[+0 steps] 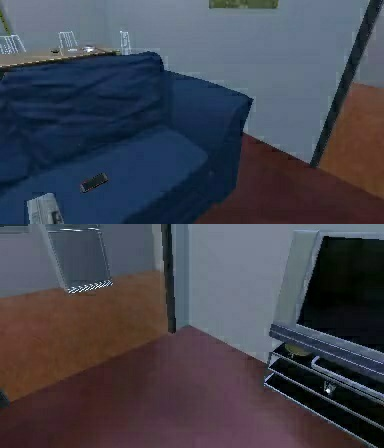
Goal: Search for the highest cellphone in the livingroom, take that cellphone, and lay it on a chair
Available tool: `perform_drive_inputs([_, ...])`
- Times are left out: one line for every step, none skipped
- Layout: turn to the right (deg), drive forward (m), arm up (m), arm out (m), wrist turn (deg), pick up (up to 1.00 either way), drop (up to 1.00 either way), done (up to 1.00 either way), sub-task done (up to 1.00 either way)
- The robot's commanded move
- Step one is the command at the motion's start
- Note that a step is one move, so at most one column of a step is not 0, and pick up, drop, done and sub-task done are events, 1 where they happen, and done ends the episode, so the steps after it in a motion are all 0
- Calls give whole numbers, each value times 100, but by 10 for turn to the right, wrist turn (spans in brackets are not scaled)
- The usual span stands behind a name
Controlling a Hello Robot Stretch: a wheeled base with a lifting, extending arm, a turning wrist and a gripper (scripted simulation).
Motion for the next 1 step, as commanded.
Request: perform_drive_inputs([450,0,0,0,0,0,0,0,0])
